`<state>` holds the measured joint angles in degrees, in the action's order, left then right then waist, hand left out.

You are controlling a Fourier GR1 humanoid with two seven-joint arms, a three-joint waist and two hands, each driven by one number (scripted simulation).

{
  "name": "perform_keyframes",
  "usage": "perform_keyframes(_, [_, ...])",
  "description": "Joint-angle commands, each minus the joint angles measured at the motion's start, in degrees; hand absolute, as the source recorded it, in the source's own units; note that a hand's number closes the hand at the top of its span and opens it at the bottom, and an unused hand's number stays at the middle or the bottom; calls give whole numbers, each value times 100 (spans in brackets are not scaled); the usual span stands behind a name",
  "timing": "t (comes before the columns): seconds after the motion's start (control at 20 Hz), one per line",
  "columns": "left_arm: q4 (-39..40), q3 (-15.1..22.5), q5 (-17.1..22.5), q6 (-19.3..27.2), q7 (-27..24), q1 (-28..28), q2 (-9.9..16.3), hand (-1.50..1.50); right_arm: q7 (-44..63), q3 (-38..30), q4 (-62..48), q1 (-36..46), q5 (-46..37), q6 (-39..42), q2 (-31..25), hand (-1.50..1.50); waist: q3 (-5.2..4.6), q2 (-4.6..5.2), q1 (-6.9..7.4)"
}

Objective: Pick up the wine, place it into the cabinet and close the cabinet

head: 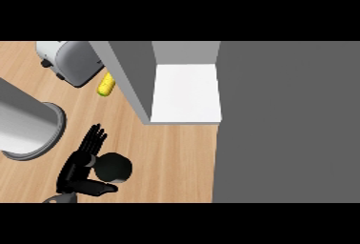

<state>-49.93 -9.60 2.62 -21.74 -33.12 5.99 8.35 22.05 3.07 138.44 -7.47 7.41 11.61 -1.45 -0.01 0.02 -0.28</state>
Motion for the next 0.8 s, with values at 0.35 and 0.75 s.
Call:
perform_keyframes(0.35, [1072,-66,147,-321,-684,270,-117,-150,244,-227,214,168,152,-2,-152,-150,0,-2,9])
perform_keyframes(0.75, [2202,-111,66,-368,-1337,868,-105,-150,206,-259,87,145,185,-17,-106,-150,-2,3,-10])
